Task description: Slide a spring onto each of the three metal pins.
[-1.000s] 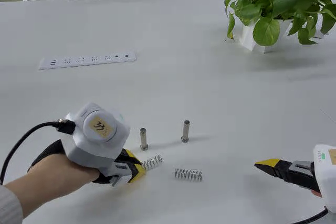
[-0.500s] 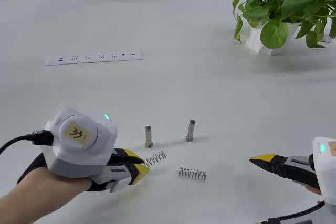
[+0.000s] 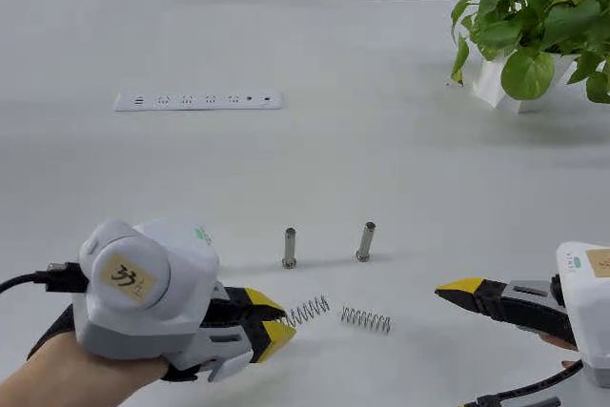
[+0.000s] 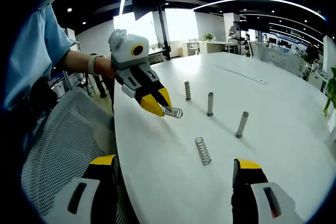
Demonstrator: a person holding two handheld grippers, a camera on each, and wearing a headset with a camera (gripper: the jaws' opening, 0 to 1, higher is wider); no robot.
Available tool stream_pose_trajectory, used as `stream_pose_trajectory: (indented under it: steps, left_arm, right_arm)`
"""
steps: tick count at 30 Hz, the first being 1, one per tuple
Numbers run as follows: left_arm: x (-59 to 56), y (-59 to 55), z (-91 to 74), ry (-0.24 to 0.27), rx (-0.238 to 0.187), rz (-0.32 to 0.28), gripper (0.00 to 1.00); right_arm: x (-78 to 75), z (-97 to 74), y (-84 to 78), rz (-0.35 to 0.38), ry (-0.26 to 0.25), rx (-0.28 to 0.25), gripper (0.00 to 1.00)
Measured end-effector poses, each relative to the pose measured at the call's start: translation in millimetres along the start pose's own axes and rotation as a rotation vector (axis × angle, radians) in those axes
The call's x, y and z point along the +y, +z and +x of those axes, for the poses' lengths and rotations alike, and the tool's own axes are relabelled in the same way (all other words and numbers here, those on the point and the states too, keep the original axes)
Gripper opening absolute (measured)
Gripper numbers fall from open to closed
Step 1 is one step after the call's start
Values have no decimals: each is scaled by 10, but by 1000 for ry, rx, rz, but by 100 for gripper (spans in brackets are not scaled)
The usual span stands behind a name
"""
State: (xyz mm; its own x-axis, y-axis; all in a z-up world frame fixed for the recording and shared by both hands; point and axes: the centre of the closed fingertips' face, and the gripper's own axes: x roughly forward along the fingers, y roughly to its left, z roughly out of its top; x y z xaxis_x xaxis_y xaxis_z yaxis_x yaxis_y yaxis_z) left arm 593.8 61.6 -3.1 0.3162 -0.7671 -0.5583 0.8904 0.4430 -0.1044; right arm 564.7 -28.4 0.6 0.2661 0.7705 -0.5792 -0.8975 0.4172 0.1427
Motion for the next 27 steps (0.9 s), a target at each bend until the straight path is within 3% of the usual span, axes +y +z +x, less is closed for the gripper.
stream_pose_trajectory:
  steps: [13,27]
  left_arm:
    - [-286,10,-104,-66,-64,24,7]
    - [-402,-15,-154,-102,-95,43,7]
  right_arm:
    - [175,145,255,-59,101,14,73]
    - [340,202,424,-97,175,21,51]
